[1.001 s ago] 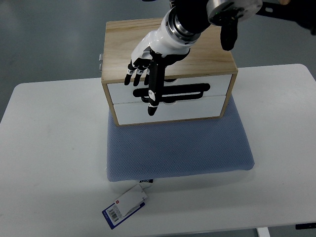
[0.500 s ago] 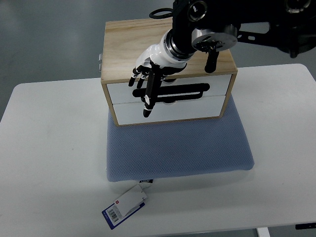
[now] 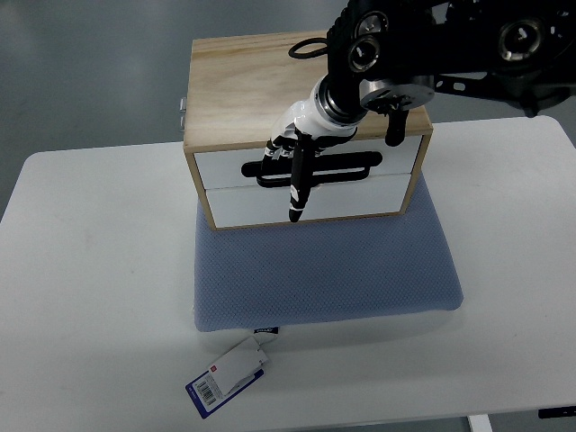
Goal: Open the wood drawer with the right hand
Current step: 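Hook the right hand's fingers behind the top drawer's black handle, then pull the top drawer toward the robot with the right hand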
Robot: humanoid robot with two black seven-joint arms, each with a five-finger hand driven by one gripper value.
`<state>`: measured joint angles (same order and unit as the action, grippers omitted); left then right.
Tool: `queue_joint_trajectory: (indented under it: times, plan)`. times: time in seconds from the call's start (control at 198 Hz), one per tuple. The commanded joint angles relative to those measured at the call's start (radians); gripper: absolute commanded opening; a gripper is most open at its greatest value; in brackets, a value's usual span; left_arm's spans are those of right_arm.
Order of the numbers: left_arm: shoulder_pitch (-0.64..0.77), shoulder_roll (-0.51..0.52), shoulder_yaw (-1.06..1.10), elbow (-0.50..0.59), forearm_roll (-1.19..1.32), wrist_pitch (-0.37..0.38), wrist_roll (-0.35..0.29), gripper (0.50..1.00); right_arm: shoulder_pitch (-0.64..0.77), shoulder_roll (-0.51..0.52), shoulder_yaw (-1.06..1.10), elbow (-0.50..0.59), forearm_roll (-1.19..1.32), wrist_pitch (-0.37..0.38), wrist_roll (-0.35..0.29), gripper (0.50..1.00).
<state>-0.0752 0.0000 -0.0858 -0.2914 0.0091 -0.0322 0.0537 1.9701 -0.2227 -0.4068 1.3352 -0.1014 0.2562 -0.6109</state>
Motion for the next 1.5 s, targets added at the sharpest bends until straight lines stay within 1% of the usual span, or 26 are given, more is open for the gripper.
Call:
queue_joint_trajectory:
  times: [0.0, 0.182, 0.536, 0.541, 0.617, 0.667, 0.672, 0.879, 1.036, 1.087, 1.102, 1.284, 1.349, 1.355, 1.395, 1.496]
  plan:
    - [0.0, 0.0, -0.002, 0.0, 0.0, 0.0, 0.0, 1.0, -0.011, -0.001, -0.003, -0.01, -0.011, 0.003, 0.0, 0.946]
    - [0.0, 0.0, 0.0, -0.002, 0.002, 0.0, 0.0, 1.0, -0.04, -0.004, -0.024, -0.024, -0.063, 0.008, 0.0, 0.946]
    - [0.0, 0.0, 0.0, 0.0, 0.0, 0.0, 0.0, 1.0, -0.071, -0.006, -0.024, -0.037, -0.063, 0.034, 0.0, 0.946]
    - [0.0, 0.0, 0.0, 0.0, 0.0, 0.0, 0.0, 1.0, -0.076, -0.006, -0.024, -0.037, -0.063, 0.047, 0.0, 0.946]
    - [0.0, 0.0, 0.0, 0.001, 0.0, 0.0, 0.0, 1.0, -0.076, -0.009, -0.024, -0.037, -0.06, 0.081, 0.0, 0.946]
    - [0.0, 0.0, 0.0, 0.001, 0.0, 0.0, 0.0, 1.0, -0.076, -0.009, -0.024, -0.037, -0.06, 0.081, 0.0, 0.946]
    - [0.0, 0.0, 0.0, 0.001, 0.0, 0.0, 0.0, 1.0, -0.076, -0.009, -0.023, -0.037, -0.061, 0.109, 0.0, 0.946]
    - [0.0, 0.0, 0.0, 0.001, 0.0, 0.001, 0.0, 1.0, -0.073, -0.014, -0.015, -0.031, -0.046, 0.195, 0.0, 0.944]
    - [0.0, 0.0, -0.002, 0.003, -0.001, 0.001, 0.0, 1.0, -0.06, -0.02, -0.009, -0.021, -0.044, 0.23, 0.0, 0.946]
    - [0.0, 0.0, -0.002, 0.003, -0.001, 0.001, 0.0, 1.0, -0.06, -0.02, -0.009, -0.021, -0.044, 0.23, 0.0, 0.946]
    - [0.0, 0.0, -0.002, 0.003, -0.001, 0.001, 0.0, 1.0, -0.054, -0.024, -0.009, -0.011, -0.035, 0.242, 0.0, 0.946]
    - [0.0, 0.0, -0.003, 0.003, -0.001, 0.001, 0.0, 1.0, -0.028, -0.055, -0.009, 0.036, -0.018, 0.27, 0.0, 0.946]
    - [0.002, 0.0, -0.003, 0.003, -0.001, 0.001, 0.0, 1.0, -0.025, -0.057, -0.009, 0.038, -0.017, 0.271, 0.0, 0.946]
    - [0.0, 0.0, -0.003, 0.005, -0.001, 0.001, 0.0, 1.0, -0.017, -0.064, -0.007, 0.053, -0.015, 0.281, 0.0, 0.946]
    - [0.0, 0.0, -0.003, 0.005, -0.001, 0.001, 0.0, 1.0, -0.014, -0.075, -0.007, 0.065, -0.014, 0.288, 0.0, 0.946]
    - [0.0, 0.0, -0.003, 0.005, -0.001, 0.001, 0.0, 1.0, -0.014, -0.092, -0.009, 0.082, -0.001, 0.308, 0.0, 0.946]
